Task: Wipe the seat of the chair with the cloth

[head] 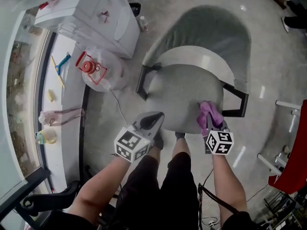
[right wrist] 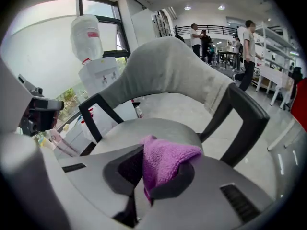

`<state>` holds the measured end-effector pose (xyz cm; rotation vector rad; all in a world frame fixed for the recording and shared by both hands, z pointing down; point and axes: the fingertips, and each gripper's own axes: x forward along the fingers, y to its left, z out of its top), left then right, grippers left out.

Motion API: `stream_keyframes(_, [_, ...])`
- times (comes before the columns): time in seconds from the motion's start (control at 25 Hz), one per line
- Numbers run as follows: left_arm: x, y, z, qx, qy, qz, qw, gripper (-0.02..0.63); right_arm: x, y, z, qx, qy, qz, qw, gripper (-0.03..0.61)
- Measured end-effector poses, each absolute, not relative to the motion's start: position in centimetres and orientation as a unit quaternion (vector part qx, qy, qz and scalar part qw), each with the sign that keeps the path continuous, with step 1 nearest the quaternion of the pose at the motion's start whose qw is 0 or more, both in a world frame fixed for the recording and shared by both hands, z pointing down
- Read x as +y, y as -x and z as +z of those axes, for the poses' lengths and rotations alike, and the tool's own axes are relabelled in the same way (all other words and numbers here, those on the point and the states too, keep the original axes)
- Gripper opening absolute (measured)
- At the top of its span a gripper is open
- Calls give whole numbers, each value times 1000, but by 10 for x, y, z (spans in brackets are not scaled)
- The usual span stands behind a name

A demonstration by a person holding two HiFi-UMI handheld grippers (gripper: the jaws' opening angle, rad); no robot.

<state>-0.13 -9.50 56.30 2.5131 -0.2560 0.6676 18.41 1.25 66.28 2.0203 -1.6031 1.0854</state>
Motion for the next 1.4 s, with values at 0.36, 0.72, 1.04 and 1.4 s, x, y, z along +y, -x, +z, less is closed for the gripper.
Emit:
stream_keyframes(0.36, [-94,-27,575,-98,-923,263,264,3,55,-248,725,-482,-737,427,207,25])
stream_keyframes(0.72, [-94,-28,600,-116,-913,275,277,3,72,-242,775,-445,-712,485,244,25])
stream_keyframes(1.04, [-100,-13,610,-145,-908,270,286,3,53,-222,779,-463,-694,502,229,25])
stream_keyframes(1.4, [-113,8,614,-178,-903,263,289,3,7,-160,778,-539,-639,492,244,25])
